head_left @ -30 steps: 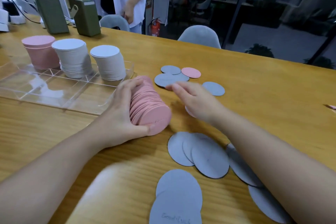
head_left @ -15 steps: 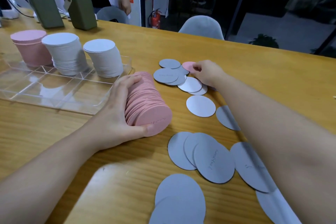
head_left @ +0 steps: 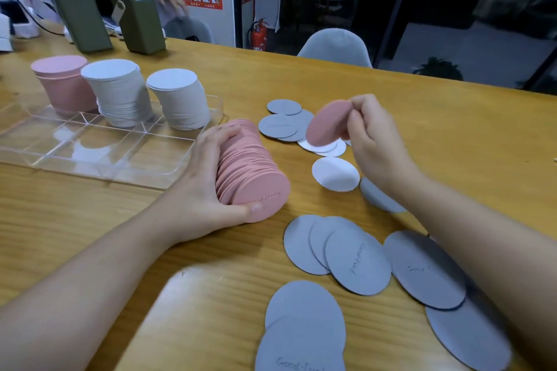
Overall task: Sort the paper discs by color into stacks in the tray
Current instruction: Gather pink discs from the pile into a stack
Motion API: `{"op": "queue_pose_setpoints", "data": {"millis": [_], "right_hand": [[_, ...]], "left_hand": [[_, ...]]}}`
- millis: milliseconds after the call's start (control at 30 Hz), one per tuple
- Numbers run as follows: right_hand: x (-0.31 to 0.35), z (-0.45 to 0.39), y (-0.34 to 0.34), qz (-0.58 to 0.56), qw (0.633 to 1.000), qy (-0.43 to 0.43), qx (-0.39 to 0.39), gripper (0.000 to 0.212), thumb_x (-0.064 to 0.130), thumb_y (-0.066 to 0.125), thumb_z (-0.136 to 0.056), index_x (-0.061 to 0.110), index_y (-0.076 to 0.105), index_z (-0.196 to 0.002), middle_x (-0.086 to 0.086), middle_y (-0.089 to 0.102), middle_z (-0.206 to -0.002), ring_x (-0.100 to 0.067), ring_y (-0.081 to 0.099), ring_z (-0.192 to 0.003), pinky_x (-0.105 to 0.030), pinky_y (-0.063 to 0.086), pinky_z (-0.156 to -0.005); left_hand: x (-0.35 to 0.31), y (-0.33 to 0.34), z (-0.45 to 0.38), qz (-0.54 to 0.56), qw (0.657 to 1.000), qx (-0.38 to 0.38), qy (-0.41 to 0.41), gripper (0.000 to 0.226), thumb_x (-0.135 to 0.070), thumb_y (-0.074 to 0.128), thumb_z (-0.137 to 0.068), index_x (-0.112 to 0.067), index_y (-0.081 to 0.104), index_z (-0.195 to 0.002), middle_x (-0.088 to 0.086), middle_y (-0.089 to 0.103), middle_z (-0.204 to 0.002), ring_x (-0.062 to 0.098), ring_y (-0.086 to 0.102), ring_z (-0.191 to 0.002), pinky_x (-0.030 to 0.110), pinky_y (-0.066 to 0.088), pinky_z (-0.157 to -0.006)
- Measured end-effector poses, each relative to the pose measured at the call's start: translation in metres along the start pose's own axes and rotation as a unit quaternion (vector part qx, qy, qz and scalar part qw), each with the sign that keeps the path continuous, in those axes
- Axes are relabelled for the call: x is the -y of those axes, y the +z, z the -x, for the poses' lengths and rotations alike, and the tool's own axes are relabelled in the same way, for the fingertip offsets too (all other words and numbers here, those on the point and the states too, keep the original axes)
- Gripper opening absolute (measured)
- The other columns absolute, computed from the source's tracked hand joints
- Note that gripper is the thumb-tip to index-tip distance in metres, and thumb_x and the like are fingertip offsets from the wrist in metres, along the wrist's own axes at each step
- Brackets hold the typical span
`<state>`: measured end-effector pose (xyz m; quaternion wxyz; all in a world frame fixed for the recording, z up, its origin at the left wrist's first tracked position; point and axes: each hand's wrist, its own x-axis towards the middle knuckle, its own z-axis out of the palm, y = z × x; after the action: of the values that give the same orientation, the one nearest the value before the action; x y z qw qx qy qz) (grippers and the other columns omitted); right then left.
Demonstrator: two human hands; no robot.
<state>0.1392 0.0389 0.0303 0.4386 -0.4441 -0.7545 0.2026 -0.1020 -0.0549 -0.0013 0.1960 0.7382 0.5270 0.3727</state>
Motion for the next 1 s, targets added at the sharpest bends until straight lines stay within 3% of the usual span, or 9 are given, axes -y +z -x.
{"op": "queue_pose_setpoints", "data": {"millis": [133,267,433,500,567,733,800,900,1000], "right_hand": [[0.024,0.041,-0.006,-0.102,0.992,0.011,0.075,0.014,0.019,0.036,-0.086,0.018,0.05,-0.088,-0.012,0.063,-0.086,-0.026,0.058,-0.08,-0.039,0.047,-0.072],[0.035,0.058,0.004,-0.098,0.986,-0.006,0.136,0.004,0.018,0.054,-0.083,0.019,0.05,-0.083,-0.002,0.061,-0.084,-0.02,0.06,-0.08,-0.026,0.05,-0.069],[0.039,0.061,0.025,0.007,0.989,-0.052,0.141,0.018,0.016,0.067,-0.083,0.019,0.051,-0.076,0.006,0.055,-0.081,-0.008,0.051,-0.077,-0.019,0.043,-0.068],[0.046,0.061,0.032,0.016,0.986,-0.092,0.135,0.02,0.027,0.069,-0.079,0.021,0.051,-0.073,0.005,0.052,-0.077,-0.007,0.046,-0.075,-0.015,0.036,-0.065],[0.051,0.059,0.036,0.0,0.989,-0.096,0.111,0.022,0.042,0.061,-0.078,0.027,0.047,-0.071,0.002,0.052,-0.078,-0.008,0.047,-0.076,-0.014,0.035,-0.065],[0.064,0.04,0.043,-0.163,0.976,0.099,0.108,0.02,0.036,0.046,-0.096,0.019,0.056,-0.102,0.014,0.055,-0.095,0.002,0.052,-0.092,-0.021,0.041,-0.086],[0.07,0.032,0.051,-0.219,0.949,0.171,0.15,0.032,0.038,0.04,-0.098,0.016,0.056,-0.114,0.014,0.057,-0.107,-0.003,0.053,-0.108,-0.028,0.039,-0.101],[0.077,0.026,0.066,-0.327,0.891,0.249,0.192,0.026,0.039,0.037,-0.099,0.027,0.06,-0.104,0.012,0.061,-0.098,-0.004,0.058,-0.096,-0.026,0.04,-0.097],[0.077,0.024,0.081,-0.336,0.885,0.258,0.196,0.038,0.036,0.04,-0.099,0.015,0.053,-0.128,-0.005,0.061,-0.123,-0.018,0.06,-0.11,-0.036,0.044,-0.101]], "left_hand": [[-0.001,0.002,0.0,0.004,1.0,-0.003,-0.02,0.101,-0.059,0.068,-0.048,-0.05,0.014,-0.132,-0.017,0.015,-0.148,-0.009,0.011,-0.138,0.005,0.012,-0.108],[0.0,0.003,0.001,0.0,0.999,-0.01,-0.033,0.109,-0.066,0.07,-0.044,-0.048,0.013,-0.135,-0.009,0.008,-0.153,0.0,0.006,-0.143,0.024,0.011,-0.114],[-0.001,0.004,0.003,-0.005,0.999,-0.013,-0.039,0.113,-0.068,0.069,-0.042,-0.042,0.012,-0.137,-0.005,0.007,-0.154,0.002,0.004,-0.143,0.017,0.008,-0.113],[-0.002,0.004,0.004,-0.012,0.999,-0.02,-0.028,0.112,-0.065,0.068,-0.046,-0.038,0.013,-0.139,-0.005,0.009,-0.153,0.0,0.007,-0.142,0.006,0.007,-0.109],[-0.003,0.003,0.006,-0.008,0.999,-0.03,-0.022,0.111,-0.06,0.066,-0.048,-0.032,0.017,-0.143,-0.006,0.014,-0.152,0.001,0.013,-0.141,0.007,0.01,-0.11],[-0.003,-0.007,0.009,0.032,0.998,0.012,-0.058,0.116,-0.06,0.074,-0.047,-0.043,0.014,-0.144,-0.012,0.01,-0.157,0.0,0.01,-0.144,0.038,0.017,-0.119],[-0.003,-0.01,0.011,0.031,0.997,0.023,-0.071,0.118,-0.063,0.073,-0.045,-0.047,0.011,-0.144,-0.013,0.002,-0.159,-0.004,0.002,-0.143,0.032,0.011,-0.12],[-0.008,-0.009,0.013,0.025,0.996,0.036,-0.08,0.12,-0.065,0.066,-0.045,-0.044,0.004,-0.145,-0.015,-0.011,-0.158,-0.011,-0.009,-0.14,0.017,0.004,-0.112],[-0.011,-0.005,0.014,0.032,0.994,0.04,-0.097,0.12,-0.058,0.056,-0.044,-0.042,-0.005,-0.146,-0.016,-0.019,-0.156,-0.013,-0.013,-0.137,0.012,0.003,-0.106]]}}
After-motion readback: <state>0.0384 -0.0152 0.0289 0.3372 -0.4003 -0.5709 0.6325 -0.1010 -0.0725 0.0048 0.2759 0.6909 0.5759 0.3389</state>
